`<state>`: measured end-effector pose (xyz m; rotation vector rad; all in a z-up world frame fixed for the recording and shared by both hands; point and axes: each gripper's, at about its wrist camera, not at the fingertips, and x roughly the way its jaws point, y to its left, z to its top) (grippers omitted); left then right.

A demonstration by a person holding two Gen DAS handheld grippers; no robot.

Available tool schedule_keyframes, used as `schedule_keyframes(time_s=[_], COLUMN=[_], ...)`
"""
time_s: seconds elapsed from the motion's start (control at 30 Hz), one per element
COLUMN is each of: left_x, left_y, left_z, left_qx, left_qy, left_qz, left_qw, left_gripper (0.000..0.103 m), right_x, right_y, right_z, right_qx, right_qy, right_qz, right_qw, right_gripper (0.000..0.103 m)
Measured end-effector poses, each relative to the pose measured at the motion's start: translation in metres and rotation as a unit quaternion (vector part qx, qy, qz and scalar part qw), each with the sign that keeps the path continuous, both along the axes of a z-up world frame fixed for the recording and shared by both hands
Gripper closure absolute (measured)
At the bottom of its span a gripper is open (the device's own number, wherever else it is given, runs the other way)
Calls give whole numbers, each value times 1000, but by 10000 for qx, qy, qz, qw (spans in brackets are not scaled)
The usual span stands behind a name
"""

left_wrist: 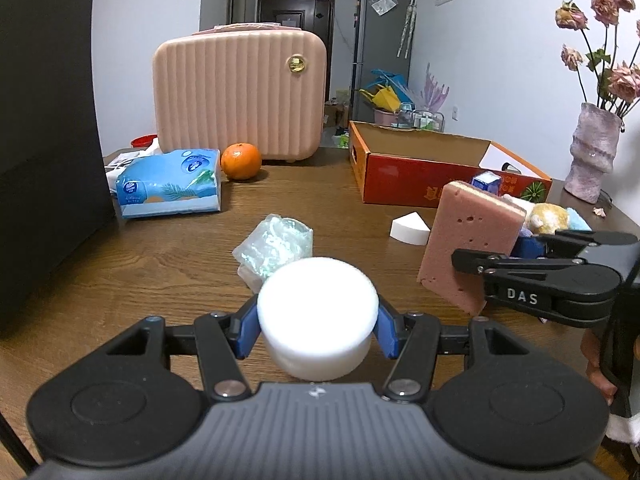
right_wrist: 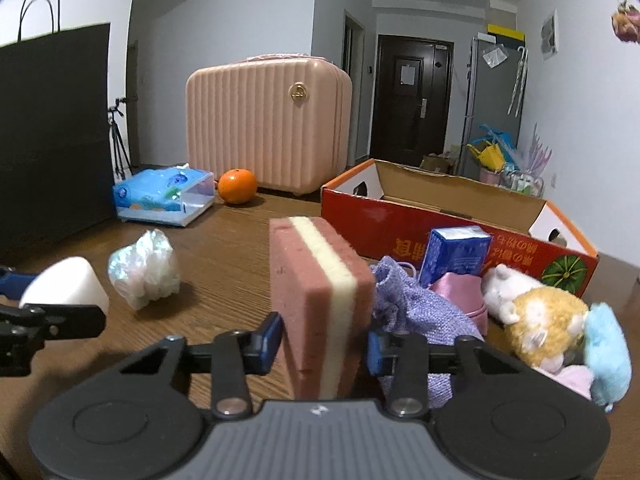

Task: Organize soft objects
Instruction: 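Grasp the pink-and-cream sponge block with the right tool while the left holds the white sponge, then carry the pink sponge with the right tool while the left carries the white sponge to the box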

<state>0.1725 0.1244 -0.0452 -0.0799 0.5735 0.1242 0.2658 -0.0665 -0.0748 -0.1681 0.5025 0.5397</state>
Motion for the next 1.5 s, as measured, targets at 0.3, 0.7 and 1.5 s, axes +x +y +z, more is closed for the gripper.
schedule_keyframes(time_s=[0.3,0.7,1.5], left_x=[-2,-8,18], left_y=[0,0,-41], left_z=[1,9,47], left_qx=[1,58,-49], left_qy=[-38,-317,-677], left_qz=[35,299,188], left_qw=[10000,9990,9975], left_gripper=[45,45,45], right_x=[-12,-30,-20], right_y=[2,-7,-63], right_z=[3,21,60], right_qx=[196,623,1195], right_qy=[16,-236,-874], right_qz=[155,92,-440], right_qw=[9997,9977,9880], right_gripper=[72,73,73])
